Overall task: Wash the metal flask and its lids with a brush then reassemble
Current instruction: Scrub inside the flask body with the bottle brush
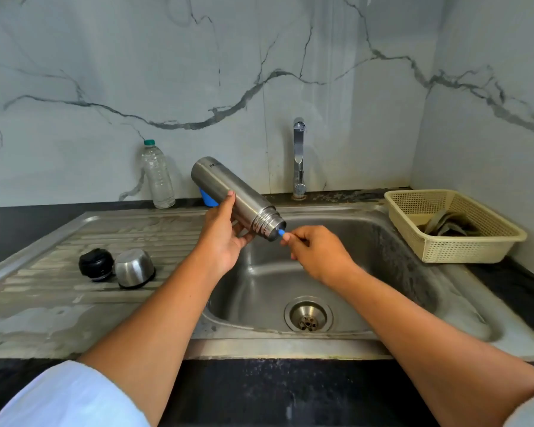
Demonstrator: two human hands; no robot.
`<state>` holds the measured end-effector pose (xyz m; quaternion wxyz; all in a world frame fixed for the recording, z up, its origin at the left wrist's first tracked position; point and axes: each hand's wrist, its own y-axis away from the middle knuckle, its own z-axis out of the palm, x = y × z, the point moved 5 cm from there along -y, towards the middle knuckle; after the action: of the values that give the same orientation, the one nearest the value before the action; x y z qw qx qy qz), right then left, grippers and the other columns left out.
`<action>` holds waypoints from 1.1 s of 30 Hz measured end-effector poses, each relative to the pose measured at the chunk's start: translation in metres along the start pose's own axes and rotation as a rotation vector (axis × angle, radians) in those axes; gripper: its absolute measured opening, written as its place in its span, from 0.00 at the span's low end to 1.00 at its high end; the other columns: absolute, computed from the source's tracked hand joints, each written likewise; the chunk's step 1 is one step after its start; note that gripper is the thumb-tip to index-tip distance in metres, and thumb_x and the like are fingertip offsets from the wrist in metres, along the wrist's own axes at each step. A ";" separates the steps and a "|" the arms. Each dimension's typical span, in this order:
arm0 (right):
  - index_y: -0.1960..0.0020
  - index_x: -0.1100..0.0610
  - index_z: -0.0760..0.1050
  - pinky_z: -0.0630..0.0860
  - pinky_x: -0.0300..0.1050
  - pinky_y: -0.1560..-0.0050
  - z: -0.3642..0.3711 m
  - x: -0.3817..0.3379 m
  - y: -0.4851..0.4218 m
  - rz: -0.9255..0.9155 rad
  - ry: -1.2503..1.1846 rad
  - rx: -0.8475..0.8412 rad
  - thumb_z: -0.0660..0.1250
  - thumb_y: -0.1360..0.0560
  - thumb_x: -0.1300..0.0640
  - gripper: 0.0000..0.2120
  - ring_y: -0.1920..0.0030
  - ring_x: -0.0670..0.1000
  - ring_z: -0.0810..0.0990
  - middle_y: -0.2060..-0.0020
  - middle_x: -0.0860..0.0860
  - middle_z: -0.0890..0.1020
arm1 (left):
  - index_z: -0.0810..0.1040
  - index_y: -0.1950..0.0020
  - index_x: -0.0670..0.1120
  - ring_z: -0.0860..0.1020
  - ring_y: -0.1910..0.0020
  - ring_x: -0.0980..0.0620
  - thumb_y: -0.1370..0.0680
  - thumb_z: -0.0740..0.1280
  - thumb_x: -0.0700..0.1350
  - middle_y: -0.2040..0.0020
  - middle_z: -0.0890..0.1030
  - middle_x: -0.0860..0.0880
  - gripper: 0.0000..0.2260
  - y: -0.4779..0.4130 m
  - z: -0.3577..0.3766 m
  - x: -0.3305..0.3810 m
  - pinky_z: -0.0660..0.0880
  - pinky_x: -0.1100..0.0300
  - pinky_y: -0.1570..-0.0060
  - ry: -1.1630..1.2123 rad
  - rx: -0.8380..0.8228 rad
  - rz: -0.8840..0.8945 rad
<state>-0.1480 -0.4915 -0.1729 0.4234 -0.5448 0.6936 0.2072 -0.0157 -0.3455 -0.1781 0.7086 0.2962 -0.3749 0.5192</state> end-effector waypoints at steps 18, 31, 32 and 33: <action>0.50 0.59 0.80 0.57 0.38 0.76 0.018 -0.005 -0.011 0.185 -0.369 -0.307 0.59 0.15 0.48 0.18 0.75 0.45 0.62 0.72 0.47 0.68 | 0.76 0.31 0.42 0.84 0.53 0.44 0.28 0.79 0.50 0.45 0.84 0.39 0.28 -0.016 0.005 0.001 0.83 0.49 0.54 0.169 0.083 -0.011; 0.40 0.51 0.78 0.77 0.51 0.57 -0.006 -0.052 -0.022 -0.349 0.843 0.155 0.60 0.17 0.46 0.13 0.52 0.61 0.82 0.50 0.55 0.82 | 0.74 0.33 0.43 0.83 0.44 0.42 0.26 0.77 0.56 0.42 0.84 0.41 0.28 -0.003 0.004 0.007 0.80 0.43 0.47 0.228 0.097 -0.101; 0.41 0.50 0.78 0.77 0.51 0.57 -0.001 -0.048 -0.018 -0.359 0.805 0.135 0.59 0.17 0.45 0.14 0.53 0.61 0.82 0.51 0.54 0.82 | 0.74 0.34 0.42 0.84 0.44 0.41 0.26 0.77 0.57 0.41 0.84 0.40 0.28 -0.003 0.004 0.007 0.80 0.41 0.46 0.256 0.089 -0.107; 0.44 0.51 0.79 0.77 0.50 0.59 0.001 -0.044 -0.015 -0.345 0.710 0.086 0.59 0.17 0.44 0.14 0.55 0.59 0.81 0.54 0.53 0.82 | 0.74 0.35 0.42 0.83 0.43 0.39 0.26 0.77 0.57 0.41 0.83 0.39 0.28 -0.003 0.005 0.007 0.80 0.39 0.44 0.284 0.072 -0.104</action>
<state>-0.1315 -0.4696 -0.1352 0.2083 -0.6728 0.7032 -0.0972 -0.0129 -0.3464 -0.1692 0.7693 0.2639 -0.2361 0.5318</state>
